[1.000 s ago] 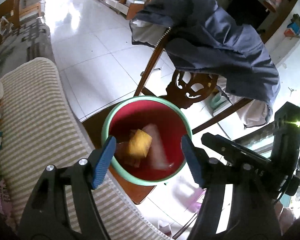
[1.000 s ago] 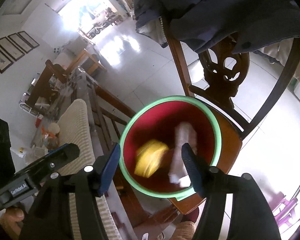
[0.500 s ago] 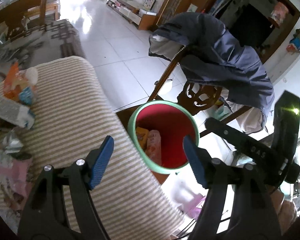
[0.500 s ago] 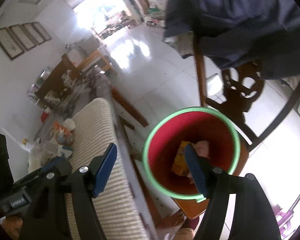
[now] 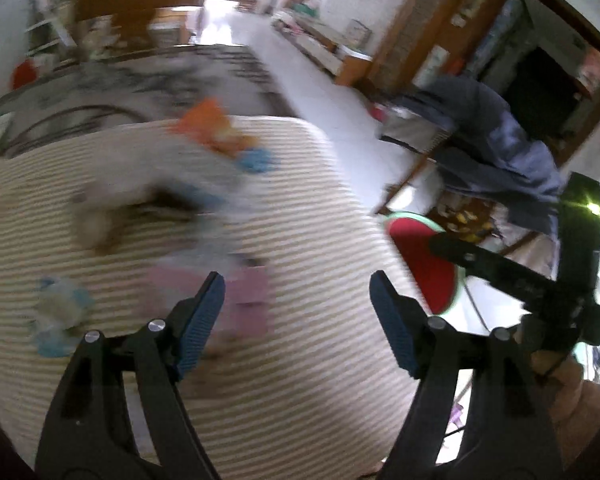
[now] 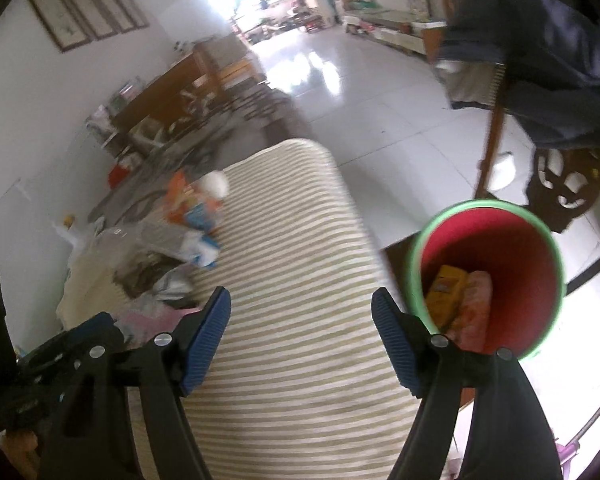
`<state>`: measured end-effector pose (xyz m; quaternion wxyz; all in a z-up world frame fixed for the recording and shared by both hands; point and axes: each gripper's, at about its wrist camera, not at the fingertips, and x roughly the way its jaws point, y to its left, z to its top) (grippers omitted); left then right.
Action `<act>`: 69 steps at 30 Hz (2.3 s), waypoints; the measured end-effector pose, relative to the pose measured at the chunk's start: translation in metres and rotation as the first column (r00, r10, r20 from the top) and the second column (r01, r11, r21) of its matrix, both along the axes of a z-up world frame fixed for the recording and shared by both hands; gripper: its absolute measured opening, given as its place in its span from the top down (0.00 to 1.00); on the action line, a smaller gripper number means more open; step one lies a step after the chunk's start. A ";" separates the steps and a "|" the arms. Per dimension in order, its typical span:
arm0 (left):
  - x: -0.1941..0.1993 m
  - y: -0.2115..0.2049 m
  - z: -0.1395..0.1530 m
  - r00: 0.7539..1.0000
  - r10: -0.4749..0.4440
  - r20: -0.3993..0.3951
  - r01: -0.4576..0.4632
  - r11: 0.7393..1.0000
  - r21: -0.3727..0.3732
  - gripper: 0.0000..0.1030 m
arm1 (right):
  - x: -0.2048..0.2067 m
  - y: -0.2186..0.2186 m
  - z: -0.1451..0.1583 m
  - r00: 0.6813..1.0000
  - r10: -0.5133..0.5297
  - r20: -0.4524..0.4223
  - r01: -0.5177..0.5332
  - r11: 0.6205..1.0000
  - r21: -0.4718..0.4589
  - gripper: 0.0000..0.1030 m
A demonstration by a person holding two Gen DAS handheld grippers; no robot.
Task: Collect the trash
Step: 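Move both grippers back over the trash on the table, then grasp the blue-white wrapper with the left gripper while the right gripper grasps crumpled silver foil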
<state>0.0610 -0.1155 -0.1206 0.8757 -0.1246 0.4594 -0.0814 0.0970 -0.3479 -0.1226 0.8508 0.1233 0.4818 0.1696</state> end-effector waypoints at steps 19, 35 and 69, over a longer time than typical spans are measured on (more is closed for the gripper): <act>-0.025 0.173 -0.085 0.959 0.184 -0.217 -0.167 0.981 0.096 0.30 | -0.051 0.153 -0.050 0.955 0.225 -0.194 -0.216 0.974 0.065 0.24; -0.021 0.203 -0.107 0.948 0.195 -0.249 -0.192 0.981 0.039 0.66 | -0.086 0.224 -0.038 0.890 0.420 -0.176 -0.424 0.906 0.021 0.24; -0.024 0.200 -0.103 0.944 0.212 -0.253 -0.193 0.976 0.099 0.65 | -0.102 0.266 -0.075 0.786 0.564 -0.254 -0.589 0.807 -0.028 0.55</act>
